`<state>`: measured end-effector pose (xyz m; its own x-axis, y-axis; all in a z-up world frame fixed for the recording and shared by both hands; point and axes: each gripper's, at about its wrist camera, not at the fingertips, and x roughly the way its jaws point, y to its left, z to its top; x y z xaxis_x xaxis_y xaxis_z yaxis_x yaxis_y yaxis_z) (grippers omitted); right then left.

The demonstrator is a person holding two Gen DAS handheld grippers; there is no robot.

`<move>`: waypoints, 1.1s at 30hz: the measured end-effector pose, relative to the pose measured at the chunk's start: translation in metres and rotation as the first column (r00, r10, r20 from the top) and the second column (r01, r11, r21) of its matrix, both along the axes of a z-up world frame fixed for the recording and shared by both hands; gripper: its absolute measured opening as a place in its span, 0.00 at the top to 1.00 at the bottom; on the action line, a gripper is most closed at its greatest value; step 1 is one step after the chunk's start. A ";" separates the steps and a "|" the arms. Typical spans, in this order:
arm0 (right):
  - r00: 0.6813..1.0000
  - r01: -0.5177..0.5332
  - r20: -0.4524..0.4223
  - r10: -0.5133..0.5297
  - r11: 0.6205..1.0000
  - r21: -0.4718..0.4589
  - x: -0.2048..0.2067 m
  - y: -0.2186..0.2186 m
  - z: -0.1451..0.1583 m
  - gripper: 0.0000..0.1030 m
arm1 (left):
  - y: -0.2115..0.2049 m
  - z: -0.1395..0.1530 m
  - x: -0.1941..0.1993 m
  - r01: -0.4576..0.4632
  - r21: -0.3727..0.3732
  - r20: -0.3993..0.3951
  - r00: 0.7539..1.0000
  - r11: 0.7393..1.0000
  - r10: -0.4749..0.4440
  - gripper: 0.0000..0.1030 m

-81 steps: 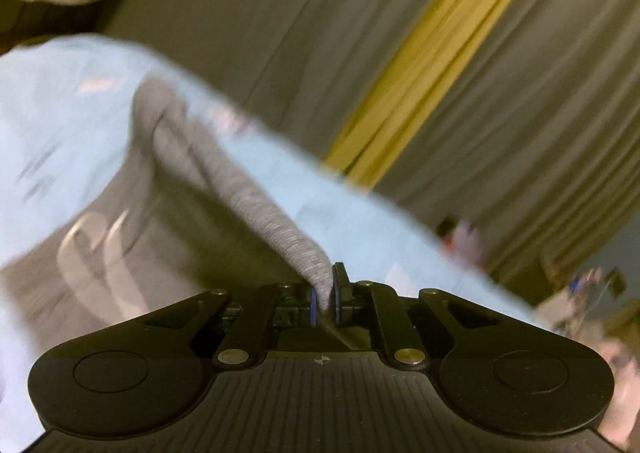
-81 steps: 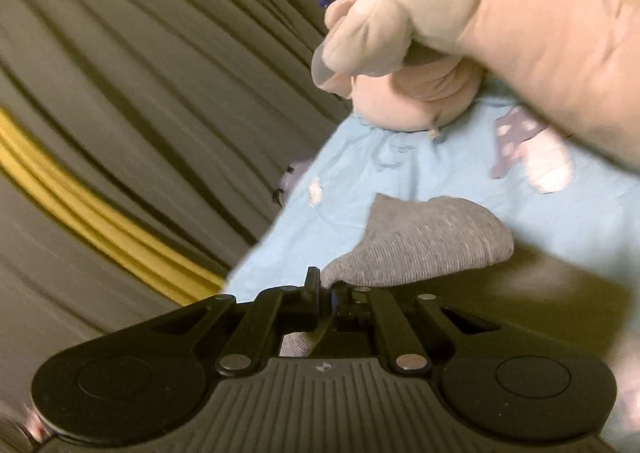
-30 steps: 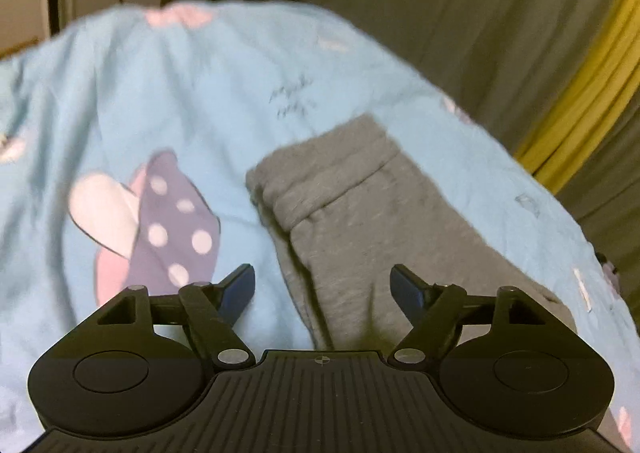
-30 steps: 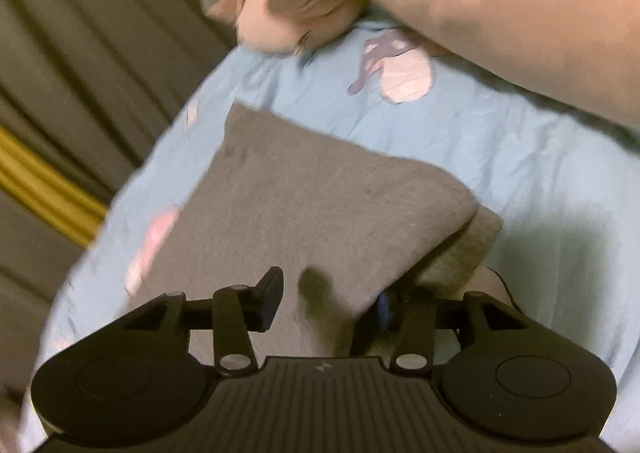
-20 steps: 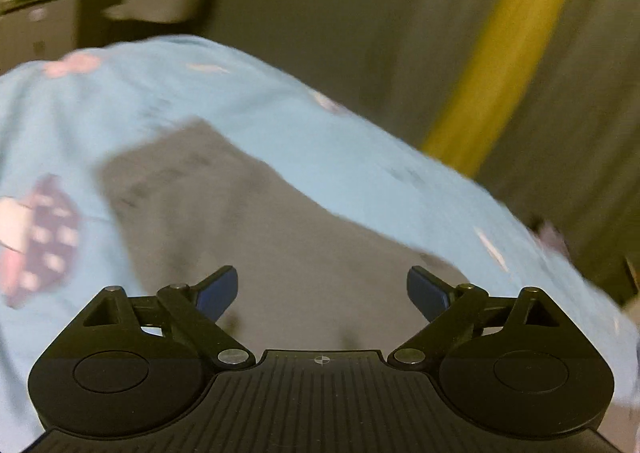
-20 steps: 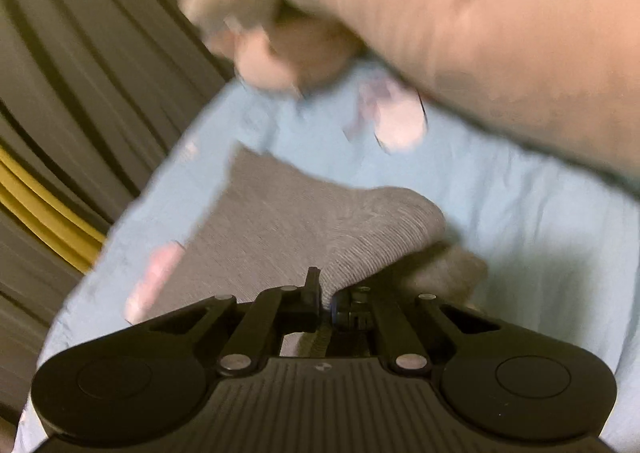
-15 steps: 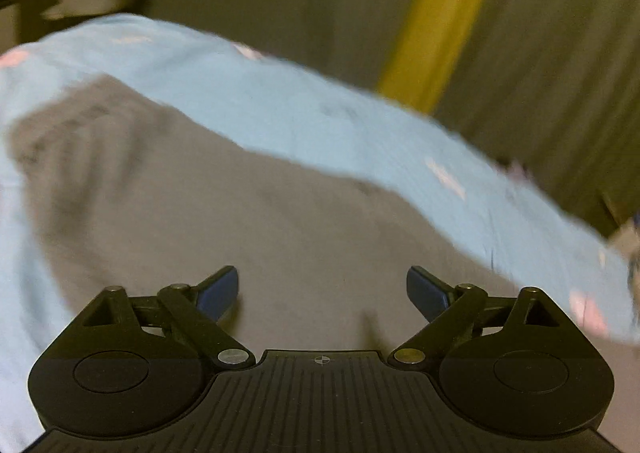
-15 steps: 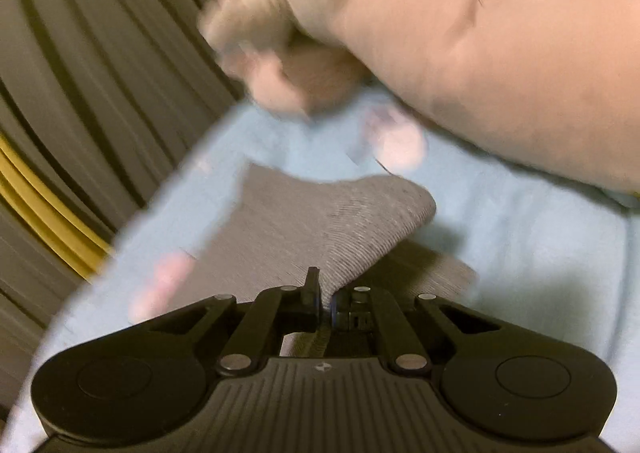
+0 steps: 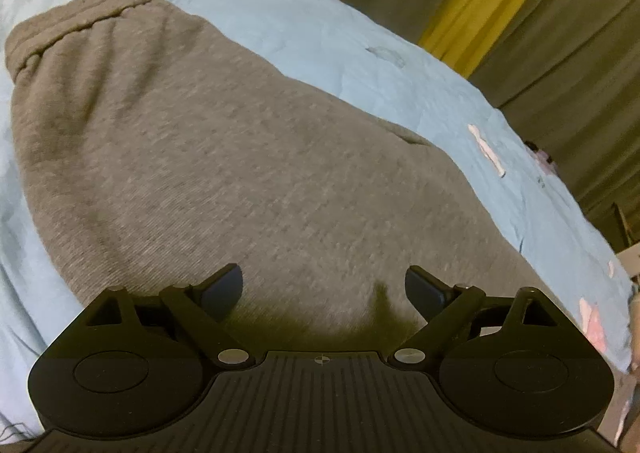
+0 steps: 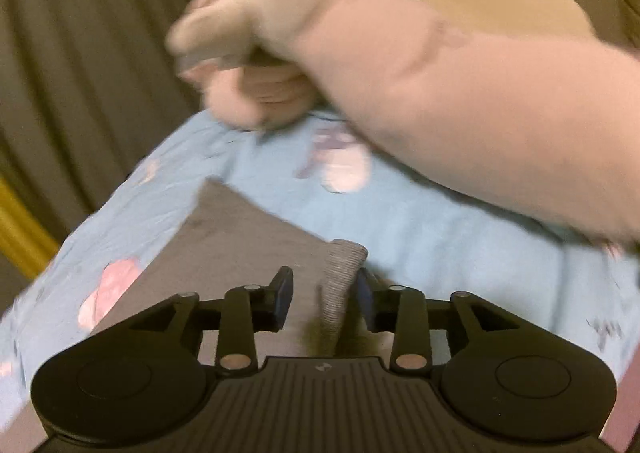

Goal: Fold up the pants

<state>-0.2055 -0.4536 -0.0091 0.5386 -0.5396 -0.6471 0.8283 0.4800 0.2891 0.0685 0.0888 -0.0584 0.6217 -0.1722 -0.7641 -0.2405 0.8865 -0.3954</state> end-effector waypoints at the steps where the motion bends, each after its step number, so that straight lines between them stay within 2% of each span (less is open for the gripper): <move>1: 0.999 -0.031 -0.018 0.030 0.999 -0.021 0.005 0.003 0.000 0.66 | -0.001 0.000 0.000 0.005 0.007 -0.001 1.000 1.000 -0.005 0.08; 2: 0.998 -0.058 -0.026 0.058 0.998 -0.026 0.008 0.003 -0.002 0.66 | -0.002 -0.001 0.001 0.008 0.016 -0.003 1.000 1.000 -0.008 0.08; 4: 0.995 -0.098 -0.027 0.099 0.995 0.025 0.013 -0.001 -0.011 0.66 | -0.004 -0.001 0.001 0.012 0.027 -0.006 1.000 1.000 -0.011 0.08; 10: 0.997 -0.075 -0.028 0.079 0.991 0.115 0.013 -0.011 -0.028 0.66 | -0.004 0.002 -0.003 0.000 0.023 -0.008 1.000 1.000 0.000 0.08; 20: 0.995 -0.096 -0.019 0.101 0.978 0.184 0.016 -0.015 -0.039 0.60 | 0.000 0.002 -0.005 -0.039 0.010 -0.024 0.999 0.999 0.039 0.08; 26: 0.992 -0.064 0.121 0.028 0.950 0.305 -0.009 -0.036 -0.052 0.60 | 0.000 0.002 -0.005 -0.043 0.010 -0.029 0.999 0.999 0.043 0.08; 29: 0.986 0.000 0.157 -0.052 0.950 0.311 -0.029 -0.046 -0.056 0.61 | 0.000 0.001 -0.004 -0.045 0.008 -0.032 0.998 0.999 0.045 0.08; 31: 0.971 0.017 0.221 -0.095 0.944 0.330 -0.046 -0.052 -0.059 0.60 | 0.000 0.001 -0.004 -0.045 0.009 -0.035 0.998 0.999 0.046 0.08; 33: 0.941 0.027 0.301 -0.153 0.923 0.384 -0.061 -0.057 -0.065 0.60 | 0.000 0.000 -0.003 -0.044 0.010 -0.037 0.998 0.999 0.045 0.07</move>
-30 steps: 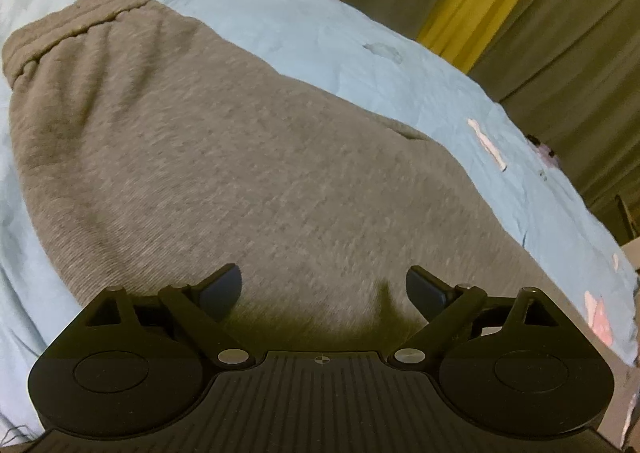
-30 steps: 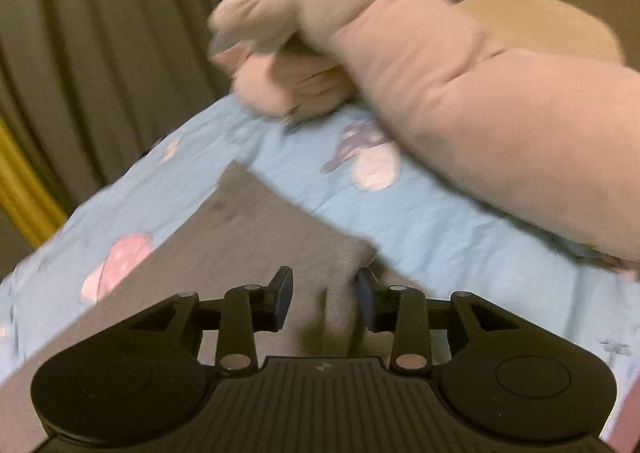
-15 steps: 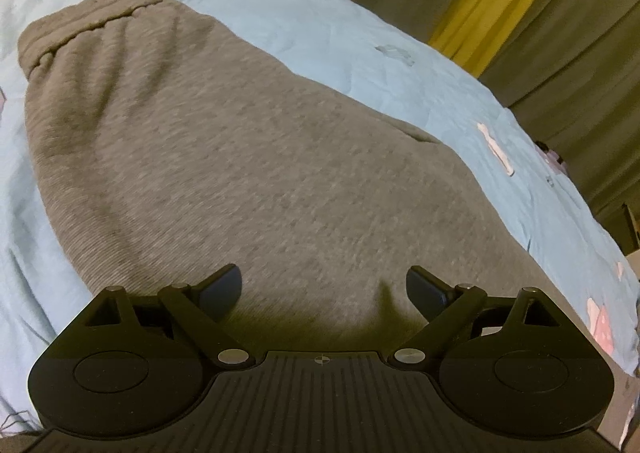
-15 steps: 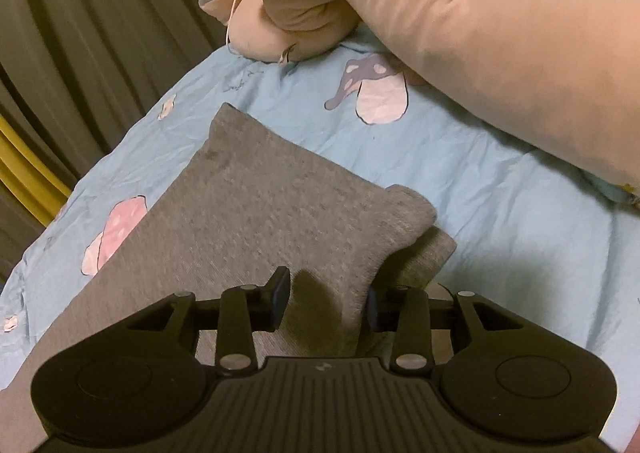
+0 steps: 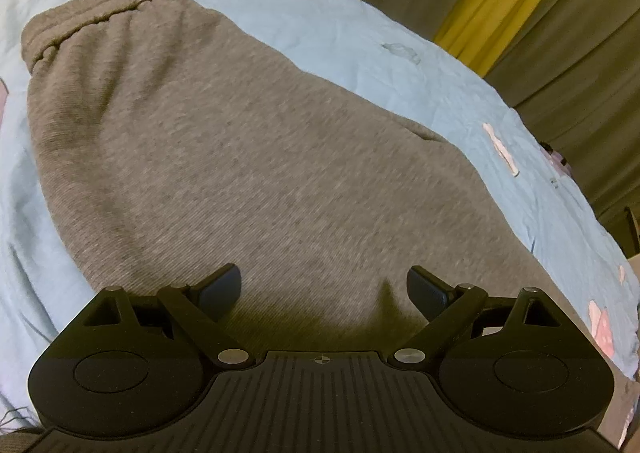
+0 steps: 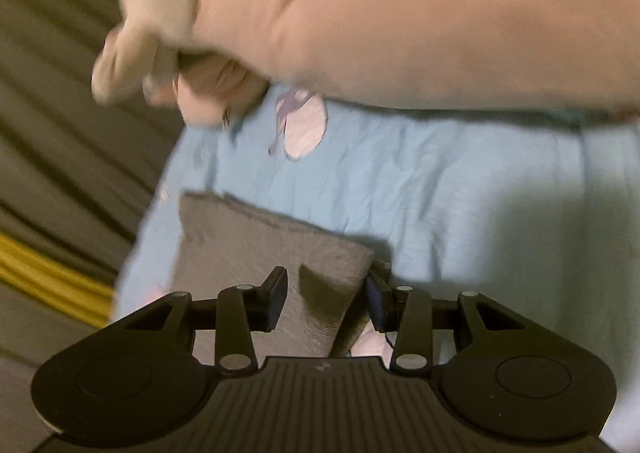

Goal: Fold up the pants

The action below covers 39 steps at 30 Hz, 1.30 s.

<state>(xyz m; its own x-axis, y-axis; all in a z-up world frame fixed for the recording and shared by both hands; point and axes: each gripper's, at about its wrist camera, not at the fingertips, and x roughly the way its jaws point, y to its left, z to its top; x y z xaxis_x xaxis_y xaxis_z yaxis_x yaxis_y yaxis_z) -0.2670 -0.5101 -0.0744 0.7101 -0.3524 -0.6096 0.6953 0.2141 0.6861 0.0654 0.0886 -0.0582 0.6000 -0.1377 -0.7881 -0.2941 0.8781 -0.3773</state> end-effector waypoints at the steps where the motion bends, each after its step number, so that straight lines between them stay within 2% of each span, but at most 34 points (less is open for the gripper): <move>1: 0.999 0.031 0.022 -0.032 0.999 0.020 -0.007 -0.001 -0.003 0.58 | 0.000 0.000 0.000 0.000 0.001 -0.001 1.000 1.000 0.000 0.07; 3: 0.997 0.074 0.008 -0.075 0.997 0.037 -0.015 -0.003 -0.007 0.56 | 0.000 0.000 0.001 0.002 0.001 -0.002 1.000 1.000 -0.002 0.07; 8: 0.993 0.071 0.089 -0.080 0.993 0.098 -0.023 -0.010 -0.016 0.56 | 0.001 -0.001 0.001 -0.003 -0.008 -0.002 1.000 1.000 0.003 0.07; 13: 0.993 0.024 0.112 -0.034 0.995 0.094 -0.018 -0.012 -0.019 0.56 | 0.001 -0.001 0.001 -0.004 -0.009 -0.005 1.000 1.000 0.004 0.07; 15: 0.992 0.021 0.123 -0.032 0.996 0.086 -0.015 -0.011 -0.020 0.61 | 0.001 -0.001 0.001 -0.001 -0.006 -0.005 1.000 1.000 0.001 0.07; 17: 0.991 0.039 0.126 -0.051 0.995 0.095 -0.017 -0.010 -0.023 0.78 | 0.001 -0.001 0.001 0.001 -0.004 -0.006 1.000 1.000 -0.001 0.07; 20: 0.985 0.041 0.165 -0.058 0.994 0.104 -0.021 -0.009 -0.026 0.85 | 0.001 -0.001 0.002 0.004 -0.001 -0.007 1.000 1.000 -0.004 0.07; 23: 0.983 0.021 0.180 -0.030 0.998 0.053 -0.020 -0.006 -0.019 0.84 | 0.001 -0.001 0.002 0.007 0.002 -0.008 1.000 1.000 -0.007 0.07; 26: 0.984 0.001 0.177 -0.010 0.999 0.049 -0.013 -0.007 -0.017 0.72 | 0.001 -0.001 0.002 0.007 0.001 -0.008 1.000 1.000 -0.007 0.07; 27: 0.986 -0.004 0.168 -0.008 0.998 0.066 -0.010 -0.009 -0.020 0.71 | 0.000 -0.001 0.002 0.008 0.002 -0.009 1.000 1.000 -0.008 0.07; 31: 0.982 -0.014 0.189 -0.010 0.992 0.124 -0.005 -0.015 -0.031 0.71 | 0.001 -0.001 0.002 0.009 -0.001 -0.009 1.000 1.000 -0.009 0.06; 36: 0.982 -0.020 0.187 -0.001 0.994 0.112 -0.003 -0.014 -0.030 0.71 | 0.001 -0.001 0.003 0.012 -0.002 -0.010 1.000 1.000 -0.012 0.06; 37: 0.982 -0.021 0.187 0.001 0.994 0.106 -0.003 -0.013 -0.029 0.72 | 0.001 -0.001 0.003 0.013 -0.001 -0.011 1.000 1.000 -0.013 0.06; 38: 0.983 -0.019 0.186 0.001 0.995 0.096 -0.004 -0.012 -0.027 0.81 | 0.001 -0.001 0.003 0.014 -0.001 -0.010 1.000 1.000 -0.014 0.06; 39: 0.983 -0.017 0.184 0.002 0.996 0.083 -0.005 -0.011 -0.026 0.84 | 0.001 -0.001 0.003 0.015 -0.002 -0.010 1.000 1.000 -0.015 0.06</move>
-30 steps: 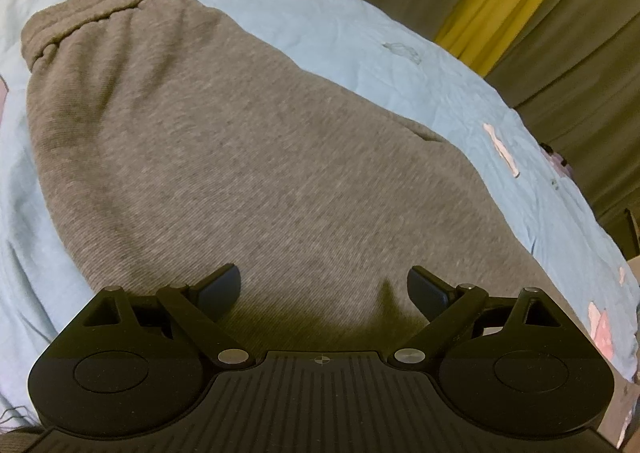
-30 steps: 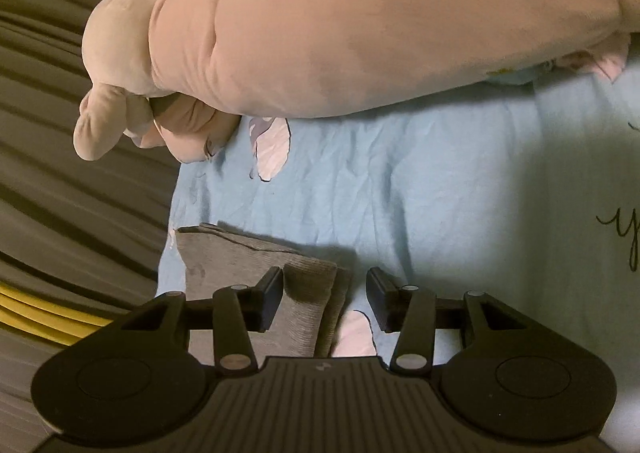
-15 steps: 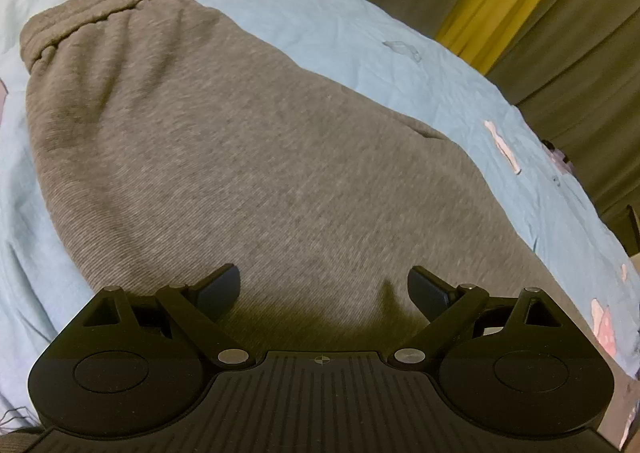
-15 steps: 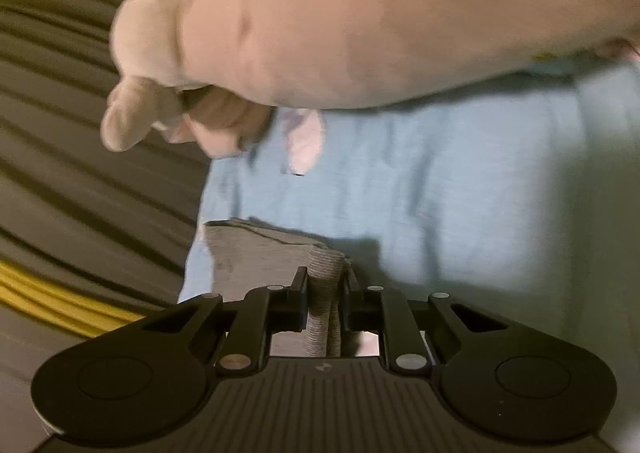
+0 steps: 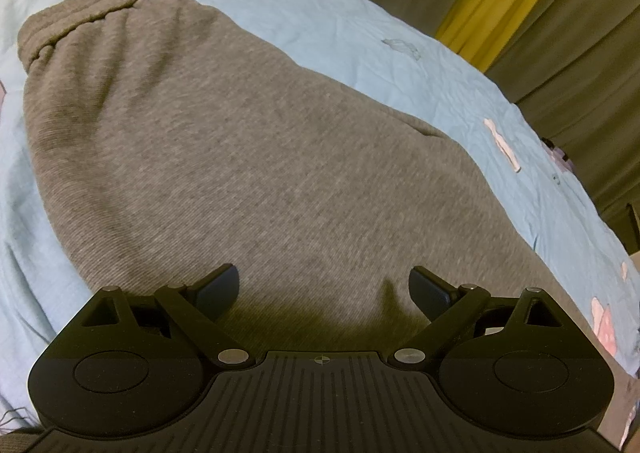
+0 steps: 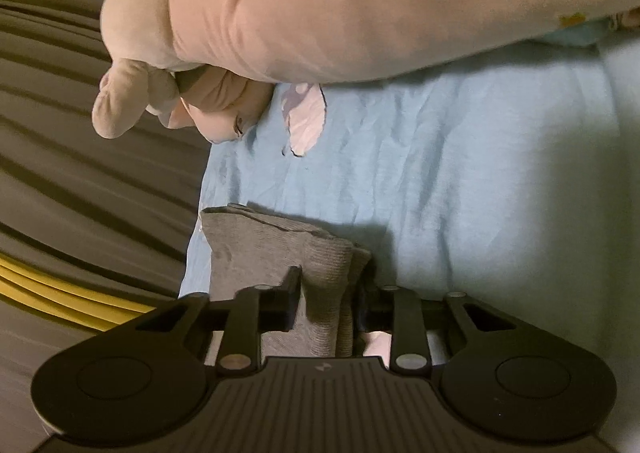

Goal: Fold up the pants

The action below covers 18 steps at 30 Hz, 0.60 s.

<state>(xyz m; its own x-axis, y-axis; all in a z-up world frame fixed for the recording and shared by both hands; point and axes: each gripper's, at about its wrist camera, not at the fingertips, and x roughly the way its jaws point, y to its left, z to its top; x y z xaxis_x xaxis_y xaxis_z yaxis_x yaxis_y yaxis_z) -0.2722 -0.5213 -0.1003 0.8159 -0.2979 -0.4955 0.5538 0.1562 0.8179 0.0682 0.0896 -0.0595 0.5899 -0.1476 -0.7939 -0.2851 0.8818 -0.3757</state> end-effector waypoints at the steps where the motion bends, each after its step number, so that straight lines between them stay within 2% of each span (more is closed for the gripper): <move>1: 1.000 -0.001 0.006 0.002 1.000 -0.015 0.000 0.001 0.002 0.85 | 0.000 0.000 0.000 0.000 -0.001 0.000 1.000 1.000 0.000 0.06; 3: 1.000 -0.008 0.004 0.008 0.999 -0.037 0.002 0.002 0.006 0.85 | 0.001 0.000 0.000 -0.003 -0.005 0.000 1.000 1.000 0.003 0.06; 7: 1.000 -0.025 -0.015 0.025 0.999 -0.037 0.008 0.000 0.005 0.66 | 0.000 -0.001 0.001 -0.003 -0.005 -0.002 1.000 1.000 0.003 0.06; 9: 0.999 -0.030 -0.040 0.028 0.999 -0.039 0.013 0.000 0.006 0.69 | 0.001 -0.001 0.000 -0.002 -0.009 -0.001 1.000 1.000 0.002 0.06; 10: 0.997 -0.036 -0.064 0.033 0.998 -0.054 0.016 0.000 0.008 0.83 | 0.001 -0.001 0.000 -0.003 -0.013 -0.001 1.000 1.000 0.003 0.06; 11: 0.994 -0.044 -0.099 0.036 0.996 -0.079 0.019 0.002 0.013 0.88 | 0.002 -0.001 0.000 -0.005 -0.018 0.000 1.000 1.000 0.005 0.06; 15: 0.977 -0.092 -0.209 0.049 0.975 -0.202 0.038 0.014 0.043 0.90 | 0.003 -0.001 -0.002 -0.005 -0.031 0.000 1.000 1.000 0.005 0.06; 17: 0.976 -0.125 -0.209 0.063 0.947 -0.296 0.051 0.031 0.073 0.90 | 0.003 0.000 -0.002 0.004 -0.028 0.001 1.000 1.000 -0.004 0.06; 18: 0.973 -0.163 -0.212 0.089 0.918 -0.360 0.062 0.045 0.093 0.90 | 0.002 0.000 -0.002 0.008 -0.028 0.002 1.000 1.000 -0.008 0.06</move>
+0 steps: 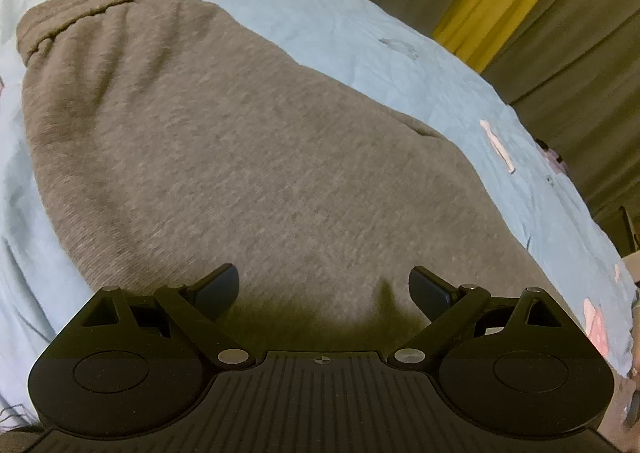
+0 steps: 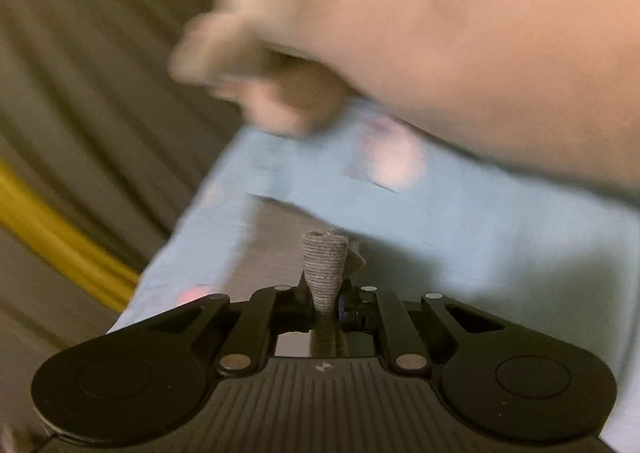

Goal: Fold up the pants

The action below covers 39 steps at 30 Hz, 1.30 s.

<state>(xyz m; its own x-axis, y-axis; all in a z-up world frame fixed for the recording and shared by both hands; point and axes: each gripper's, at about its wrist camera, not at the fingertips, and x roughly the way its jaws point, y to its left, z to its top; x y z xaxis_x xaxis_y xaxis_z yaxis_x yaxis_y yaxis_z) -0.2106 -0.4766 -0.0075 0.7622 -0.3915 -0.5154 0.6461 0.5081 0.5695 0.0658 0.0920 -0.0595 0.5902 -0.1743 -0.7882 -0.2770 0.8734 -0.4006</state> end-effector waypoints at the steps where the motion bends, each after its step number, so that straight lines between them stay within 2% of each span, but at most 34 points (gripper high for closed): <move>1: 0.998 -0.062 0.005 0.063 0.995 -0.079 0.012 0.020 0.020 0.90 | 0.000 0.000 0.000 0.004 -0.001 0.001 1.000 1.000 -0.004 0.06; 3: 0.967 -0.245 0.012 0.254 0.942 -0.231 0.038 0.072 0.056 0.90 | 0.000 0.001 0.000 0.005 -0.007 0.003 1.000 1.000 -0.005 0.06; 4: 0.932 -0.343 0.008 0.362 0.890 -0.301 0.050 0.102 0.068 0.90 | 0.001 0.001 -0.001 0.003 -0.013 0.004 1.000 1.000 -0.003 0.06; 6: 0.829 -0.524 -0.030 0.558 0.758 -0.388 0.074 0.162 0.077 0.90 | 0.002 0.001 -0.002 -0.001 -0.024 0.007 1.000 1.000 0.001 0.06; 7: 0.760 -0.613 -0.066 0.646 0.680 -0.401 0.087 0.193 0.071 0.90 | 0.004 0.002 -0.003 -0.003 -0.029 0.009 1.000 1.000 0.003 0.06; 9: 0.635 -0.747 -0.153 0.757 0.552 -0.372 0.109 0.239 0.045 0.90 | 0.005 0.002 -0.005 -0.005 -0.035 0.010 1.000 0.999 0.006 0.06; 10: 0.559 -0.817 -0.216 0.800 0.488 -0.306 0.122 0.262 0.023 0.90 | 0.005 0.003 -0.006 -0.002 -0.035 0.011 1.000 0.999 0.003 0.06; 12: 0.424 -0.906 -0.342 0.839 0.388 -0.170 0.141 0.293 -0.020 0.89 | 0.004 0.004 -0.007 0.015 -0.033 0.018 1.000 0.999 -0.014 0.06; 13: 0.366 -0.930 -0.420 0.831 0.343 -0.134 0.144 0.307 -0.039 0.89 | 0.003 0.004 -0.008 0.023 -0.030 0.021 1.000 0.999 -0.023 0.06; 14: 0.370 -0.929 -0.449 0.814 0.313 -0.198 0.137 0.315 -0.041 0.89 | 0.001 0.005 -0.008 0.039 -0.027 0.027 0.999 0.999 -0.038 0.06; 15: 0.354 -0.933 -0.485 0.799 0.268 -0.240 0.133 0.321 -0.036 0.89 | -0.001 0.005 -0.007 0.053 -0.023 0.032 0.998 0.998 -0.052 0.06; 16: 0.354 -0.933 -0.486 0.799 0.265 -0.244 0.133 0.320 -0.030 0.89 | -0.004 0.006 -0.007 0.066 -0.017 0.038 0.997 0.998 -0.065 0.06; 19: 0.421 -0.907 -0.365 0.830 0.377 -0.188 0.131 0.295 -0.022 0.89 | -0.011 0.007 -0.005 0.103 -0.001 0.048 0.993 0.995 -0.103 0.06; 20: 0.437 -0.899 -0.343 0.832 0.400 -0.177 0.129 0.289 -0.022 0.89 | -0.014 0.007 -0.005 0.118 0.007 0.049 0.992 0.993 -0.118 0.06; 22: 0.449 -0.894 -0.330 0.831 0.413 -0.174 0.125 0.290 -0.019 0.89 | -0.018 0.008 -0.006 0.145 0.023 0.058 0.988 0.989 -0.146 0.06; 25: 0.423 -0.905 -0.332 0.843 0.374 -0.202 0.116 0.307 -0.014 0.89 | -0.024 0.012 -0.008 0.191 0.040 0.089 0.977 0.981 -0.194 0.06; 28: 0.387 -0.921 -0.304 0.870 0.351 -0.169 0.118 0.307 -0.014 0.89 | -0.036 0.017 -0.010 0.255 0.075 0.113 0.958 0.964 -0.263 0.06; 30: 0.372 -0.927 -0.329 0.868 0.332 -0.175 0.115 0.309 -0.016 0.83 | -0.047 0.017 -0.011 0.312 0.102 0.113 0.940 0.945 -0.322 0.06; 31: 0.368 -0.929 -0.336 0.867 0.329 -0.169 0.115 0.308 -0.015 0.69 | -0.052 0.018 -0.011 0.338 0.115 0.109 0.931 0.934 -0.350 0.06; 32: 0.376 -0.926 -0.326 0.867 0.342 -0.157 0.114 0.304 -0.012 0.44 | -0.056 0.018 -0.012 0.359 0.124 0.105 0.923 0.925 -0.372 0.06; 33: 0.413 -0.910 -0.299 0.860 0.377 -0.172 0.110 0.297 -0.006 0.30 | -0.059 0.018 -0.014 0.377 0.132 0.101 0.915 0.917 -0.391 0.06; 34: 0.480 -0.874 -0.253 0.840 0.432 -0.224 0.101 0.287 0.002 0.11 | -0.062 0.018 -0.015 0.393 0.138 0.096 0.908 0.909 -0.407 0.06; 35: 0.547 -0.828 -0.204 0.812 0.488 -0.276 0.092 0.277 0.010 0.04 | -0.066 0.018 -0.017 0.413 0.139 0.098 0.899 0.900 -0.427 0.06; 36: 0.615 -0.771 -0.144 0.775 0.553 -0.317 0.081 0.263 0.018 0.04 | -0.070 0.019 -0.018 0.432 0.136 0.101 0.889 0.892 -0.446 0.06; 37: 0.659 -0.729 -0.090 0.747 0.604 -0.321 0.074 0.249 0.023 0.04 | -0.075 0.020 -0.018 0.452 0.127 0.098 0.880 0.883 -0.465 0.06; 39: 0.730 -0.661 0.018 0.684 0.712 -0.239 0.065 0.218 0.023 0.04 | -0.087 0.020 -0.017 0.493 0.081 0.100 0.861 0.866 -0.499 0.06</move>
<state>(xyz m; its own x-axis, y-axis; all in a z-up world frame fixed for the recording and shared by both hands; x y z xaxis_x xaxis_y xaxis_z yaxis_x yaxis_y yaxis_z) -0.1458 -0.2584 0.0154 0.9058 0.1585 -0.3928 0.0353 0.8959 0.4429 0.0491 0.0051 -0.0400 0.5226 -0.4293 -0.7366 0.2429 0.9031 -0.3540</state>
